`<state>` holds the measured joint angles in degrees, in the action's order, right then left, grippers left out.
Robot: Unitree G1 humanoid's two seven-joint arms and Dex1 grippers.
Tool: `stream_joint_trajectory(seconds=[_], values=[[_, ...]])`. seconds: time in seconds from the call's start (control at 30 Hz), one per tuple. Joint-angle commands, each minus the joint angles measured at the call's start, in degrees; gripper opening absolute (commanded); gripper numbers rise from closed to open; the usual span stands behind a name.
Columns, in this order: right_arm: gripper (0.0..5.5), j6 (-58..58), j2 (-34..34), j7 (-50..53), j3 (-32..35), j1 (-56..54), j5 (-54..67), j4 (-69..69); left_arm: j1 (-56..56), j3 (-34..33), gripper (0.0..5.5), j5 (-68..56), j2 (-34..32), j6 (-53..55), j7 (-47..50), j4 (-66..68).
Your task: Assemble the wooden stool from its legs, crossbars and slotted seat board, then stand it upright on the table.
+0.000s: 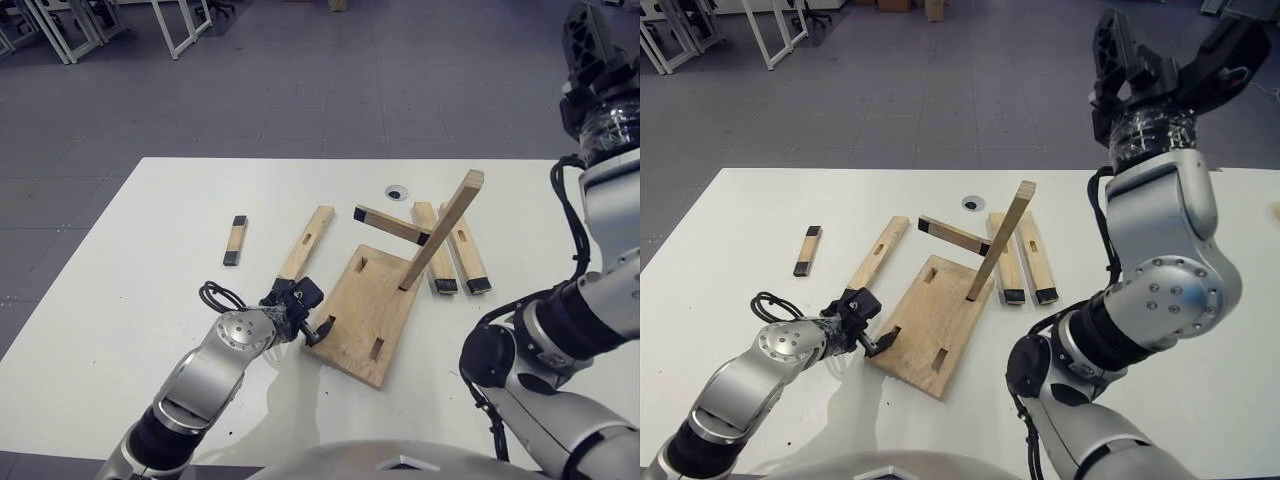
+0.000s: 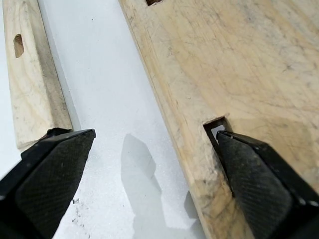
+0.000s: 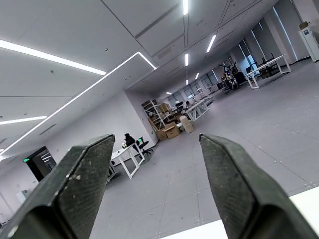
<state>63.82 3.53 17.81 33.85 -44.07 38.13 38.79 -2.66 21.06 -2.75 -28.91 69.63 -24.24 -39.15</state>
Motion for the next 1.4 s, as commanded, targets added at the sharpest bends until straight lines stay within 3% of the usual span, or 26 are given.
stream_joint_trajectory(seconds=[0.03, 0.17, 0.23, 0.37, 0.53, 0.73, 1.07, 1.4], values=[[3.12, 4.3, 11.3, -1.4, -3.6, 17.4, -8.5, -2.3, 2.6, -2.6, 4.52, 0.5, 4.5, 4.4, 5.1, 2.1], [3.12, 8.1, 11.2, -13.6, -9.7, 40.0, -4.4, -3.3, 3.8, -5.1, 4.52, 1.2, 10.0, 7.3, 10.7, 1.2], [3.4, 5.2, 14.3, -19.6, -13.1, 47.2, -4.9, -4.4, 4.3, -5.6, 4.52, 0.9, 12.0, 9.0, 12.3, 0.2], [4.11, -0.4, 17.6, -23.7, -16.4, 50.9, -8.6, -7.4, 4.6, -4.9, 4.52, 0.0, 13.9, 11.3, 14.1, -1.3], [4.94, -5.3, 18.7, -26.4, -20.3, 51.4, -12.1, -12.4, -0.8, -11.2, 4.52, -2.1, 21.0, 15.7, 14.7, -3.0], [4.94, -12.9, 20.4, -30.1, -25.7, 51.6, -17.7, -22.0, -10.2, -15.1, 4.52, -5.3, 25.5, 21.8, 13.9, -6.0], [4.94, -25.8, 21.2, -35.0, -32.1, 43.4, -25.8, -41.8, -18.2, -18.4, 4.52, -7.9, 24.8, 22.8, 14.2, -3.2], [3.17, -33.2, 21.7, -37.4, -32.5, 40.7, -27.6, -53.7, -18.8, -19.1, 4.52, -8.3, 25.3, 22.8, 15.2, -2.4]])
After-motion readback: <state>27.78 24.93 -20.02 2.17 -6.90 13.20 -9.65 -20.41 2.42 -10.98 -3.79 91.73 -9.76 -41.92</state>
